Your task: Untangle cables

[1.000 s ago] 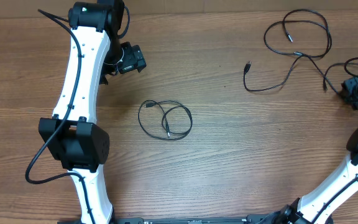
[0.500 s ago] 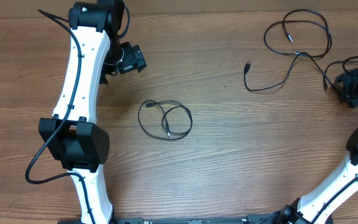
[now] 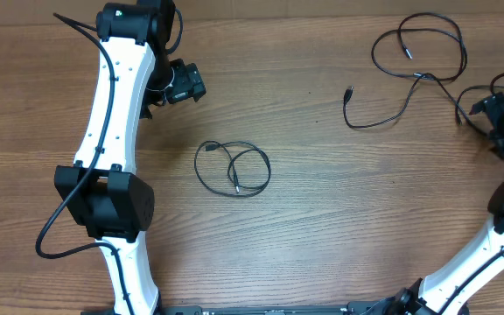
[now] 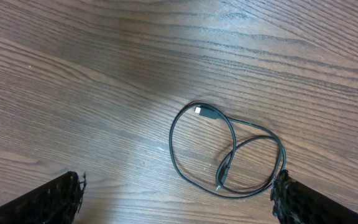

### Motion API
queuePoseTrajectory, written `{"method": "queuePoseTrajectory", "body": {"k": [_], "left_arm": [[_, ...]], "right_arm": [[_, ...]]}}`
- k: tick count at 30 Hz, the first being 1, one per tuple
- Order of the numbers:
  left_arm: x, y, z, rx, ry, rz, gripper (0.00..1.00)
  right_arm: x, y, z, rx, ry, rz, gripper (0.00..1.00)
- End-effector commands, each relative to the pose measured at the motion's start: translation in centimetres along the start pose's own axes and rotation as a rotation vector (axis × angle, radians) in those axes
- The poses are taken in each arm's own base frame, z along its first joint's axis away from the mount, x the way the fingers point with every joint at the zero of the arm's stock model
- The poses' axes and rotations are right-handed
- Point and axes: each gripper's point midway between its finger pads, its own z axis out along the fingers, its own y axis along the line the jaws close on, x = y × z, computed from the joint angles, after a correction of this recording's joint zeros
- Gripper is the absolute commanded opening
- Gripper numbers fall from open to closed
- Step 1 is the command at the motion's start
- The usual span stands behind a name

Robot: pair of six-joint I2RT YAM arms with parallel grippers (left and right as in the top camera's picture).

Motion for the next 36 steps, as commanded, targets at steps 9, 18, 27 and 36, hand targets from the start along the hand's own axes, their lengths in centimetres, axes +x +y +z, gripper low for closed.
{"method": "queuePoseTrajectory", "body": {"k": [9, 18, 27, 36], "left_arm": [[0.1, -0.1, 0.5, -0.003, 0.014, -0.023, 1.0], [0.1, -0.1, 0.5, -0.003, 0.014, -0.023, 0.99], [0.1, -0.1, 0.5, -0.003, 0.014, -0.023, 0.99], [0.1, -0.1, 0.5, -0.003, 0.014, -0.023, 0.99]], "right_arm": [[6.5, 11.6, -6.4, -0.453, 0.152, -0.301, 0.95], [10.9, 12.7, -3.0, -0.13, 0.076, -0.404, 0.88], [13.2, 13.0, -2.2, -0.014, 0.054, -0.39, 0.89], [13.7, 12.8, -0.5, -0.027, 0.057, -0.378, 0.68]]}}
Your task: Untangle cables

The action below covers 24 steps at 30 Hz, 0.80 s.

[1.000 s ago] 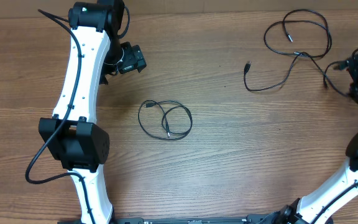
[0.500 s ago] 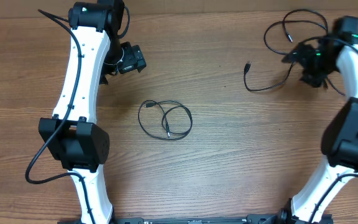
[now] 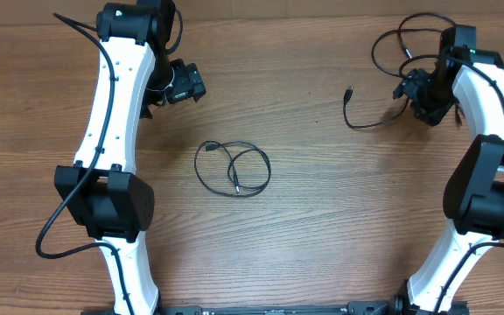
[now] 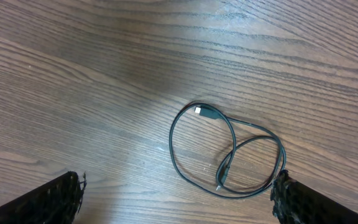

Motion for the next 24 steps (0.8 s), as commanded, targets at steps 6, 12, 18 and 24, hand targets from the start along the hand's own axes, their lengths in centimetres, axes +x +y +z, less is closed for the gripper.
{"method": "queuePoseTrajectory", "body": {"k": [6, 12, 18, 24], "left_arm": [[0.1, -0.1, 0.5, -0.003, 0.014, -0.023, 1.0], [0.1, -0.1, 0.5, -0.003, 0.014, -0.023, 0.99], [0.1, -0.1, 0.5, -0.003, 0.014, -0.023, 0.99], [0.1, -0.1, 0.5, -0.003, 0.014, -0.023, 0.99]], "right_arm": [[0.1, 0.4, 0.3, -0.024, -0.02, 0.001, 0.44], [-0.4, 0.6, 0.3, -0.036, -0.041, -0.003, 0.17], [-1.1, 1.1, 0.3, -0.053, -0.071, -0.023, 0.04], [-1.3, 1.4, 0.2, -0.062, -0.082, -0.144, 0.04]]}}
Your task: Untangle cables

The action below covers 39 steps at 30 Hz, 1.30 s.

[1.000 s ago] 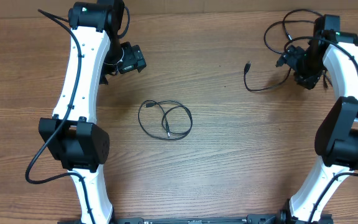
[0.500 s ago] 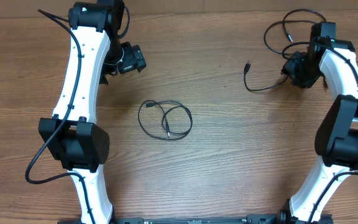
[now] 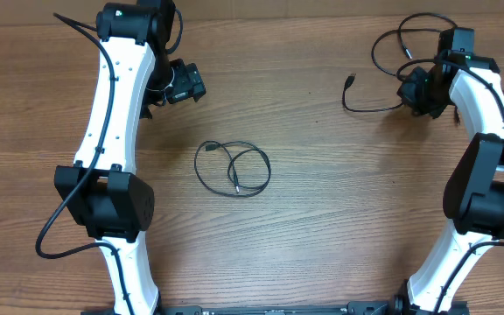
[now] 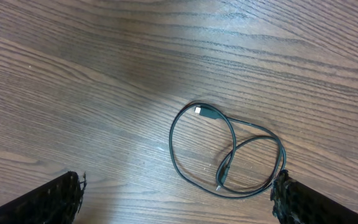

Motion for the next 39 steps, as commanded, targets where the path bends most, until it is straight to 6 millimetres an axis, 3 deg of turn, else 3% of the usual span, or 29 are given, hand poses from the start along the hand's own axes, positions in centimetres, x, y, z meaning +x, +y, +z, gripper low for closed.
{"method": "queuePoseTrajectory", "body": {"k": [1, 22, 23, 26, 28, 32, 35, 36, 39], "left_arm": [[0.1, -0.1, 0.5, -0.003, 0.014, -0.023, 1.0], [0.1, -0.1, 0.5, -0.003, 0.014, -0.023, 0.99], [0.1, -0.1, 0.5, -0.003, 0.014, -0.023, 0.99], [0.1, -0.1, 0.5, -0.003, 0.014, -0.023, 1.0], [0.1, -0.1, 0.5, -0.003, 0.014, -0.023, 1.0], [0.1, -0.1, 0.5, -0.003, 0.014, -0.023, 0.99], [0.1, -0.1, 0.5, -0.003, 0.014, -0.023, 1.0], [0.1, -0.1, 0.5, -0.003, 0.014, -0.023, 1.0], [0.1, -0.1, 0.5, -0.003, 0.014, -0.023, 0.99]], "right_arm": [[0.0, 0.5, -0.7, -0.014, -0.013, -0.087, 0.04], [2.0, -0.5, -0.7, 0.022, 0.07, -0.142, 0.04], [2.1, -0.6, -0.7, 0.024, 0.075, -0.142, 0.08], [2.2, -0.6, -0.8, 0.026, 0.08, -0.141, 0.61], [2.2, -0.6, -0.8, 0.026, 0.079, -0.141, 0.79], [1.9, -0.5, -1.7, 0.029, 0.077, -0.138, 0.87], [1.3, -0.3, -3.5, 0.041, 0.058, -0.14, 0.91], [1.1, -0.3, -4.2, 0.047, 0.047, -0.142, 1.0], [0.5, -0.1, -6.8, 0.055, 0.001, -0.136, 1.0]]}}
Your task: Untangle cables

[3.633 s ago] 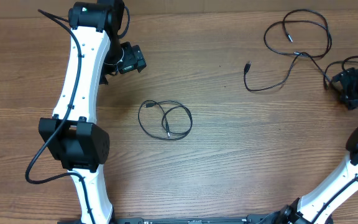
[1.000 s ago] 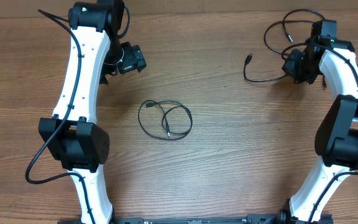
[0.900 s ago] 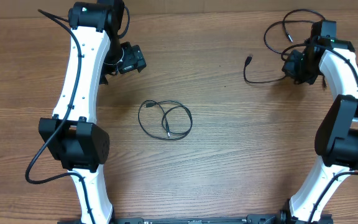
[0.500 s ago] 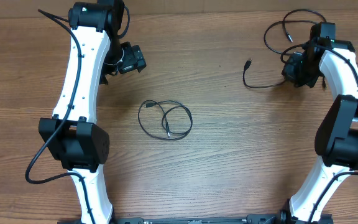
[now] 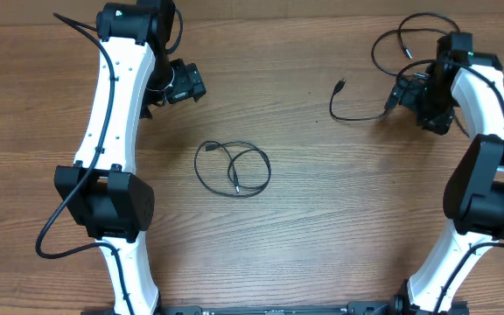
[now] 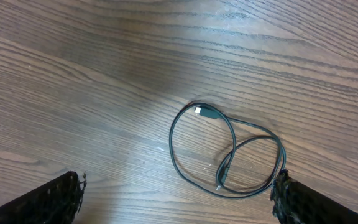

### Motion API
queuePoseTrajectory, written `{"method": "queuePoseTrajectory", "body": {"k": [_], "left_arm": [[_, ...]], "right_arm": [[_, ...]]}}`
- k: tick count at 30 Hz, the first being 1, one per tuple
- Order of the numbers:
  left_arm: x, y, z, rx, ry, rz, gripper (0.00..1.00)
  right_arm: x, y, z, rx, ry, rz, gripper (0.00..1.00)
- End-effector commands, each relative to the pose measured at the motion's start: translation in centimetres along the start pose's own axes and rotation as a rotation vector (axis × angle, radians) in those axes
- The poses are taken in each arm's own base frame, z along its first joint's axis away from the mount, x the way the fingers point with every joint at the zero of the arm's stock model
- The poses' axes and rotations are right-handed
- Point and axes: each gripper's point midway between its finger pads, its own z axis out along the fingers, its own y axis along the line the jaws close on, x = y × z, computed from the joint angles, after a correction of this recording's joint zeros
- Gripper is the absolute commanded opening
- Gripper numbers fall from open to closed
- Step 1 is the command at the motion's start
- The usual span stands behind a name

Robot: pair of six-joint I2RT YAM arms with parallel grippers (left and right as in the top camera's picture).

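A small black cable [image 5: 232,168] lies coiled in two overlapping loops at the table's middle; the left wrist view shows it [image 6: 229,152] just ahead of my fingers, both plugs visible. My left gripper [image 5: 185,85] hangs open above the wood, up-left of that coil, fingers [image 6: 45,202] wide apart and empty. At the far right, my right gripper [image 5: 402,96] is shut on a longer black cable [image 5: 357,114], whose free plug end [image 5: 339,85] points left. The cable's remainder runs behind the gripper into a loose tangle [image 5: 418,35].
Bare wooden table [image 5: 322,227] surrounds the coil. The white left arm [image 5: 112,131] stretches along the left side, and the right arm [image 5: 488,131] along the right edge. More cable loops lie near the table's back right corner.
The free plug end of the long cable has shifted left and slightly down, and my right gripper sits a little lower. The left gripper and the coil have not moved.
My right gripper was first at the far right edge, clear of the long cable's middle. Then it was on that cable near the tangle. After that the cable's loose end lay higher, and now it lies further left. The left arm stayed still throughout.
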Motion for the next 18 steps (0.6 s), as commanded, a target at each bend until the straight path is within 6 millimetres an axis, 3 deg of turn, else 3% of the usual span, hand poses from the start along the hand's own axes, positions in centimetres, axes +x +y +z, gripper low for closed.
{"method": "queuePoseTrajectory", "body": {"k": [1, 6, 10, 14, 18], "left_arm": [[0.1, -0.1, 0.5, -0.003, 0.014, -0.023, 1.0], [0.1, -0.1, 0.5, -0.003, 0.014, -0.023, 0.99], [0.1, -0.1, 0.5, -0.003, 0.014, -0.023, 1.0], [0.1, -0.1, 0.5, -0.003, 0.014, -0.023, 1.0], [0.1, -0.1, 0.5, -0.003, 0.014, -0.023, 0.99]], "right_arm": [[-1.9, 0.8, -6.1, -0.013, -0.154, 0.008, 1.0], [-0.8, 0.7, -9.9, -0.028, -0.191, 0.08, 1.0], [0.4, 0.5, -11.6, -0.033, -0.184, 0.117, 1.0], [2.4, 0.5, -11.6, -0.036, -0.106, 0.145, 1.0], [4.8, 2.5, -11.1, -0.139, 0.01, 0.121, 1.0]]}}
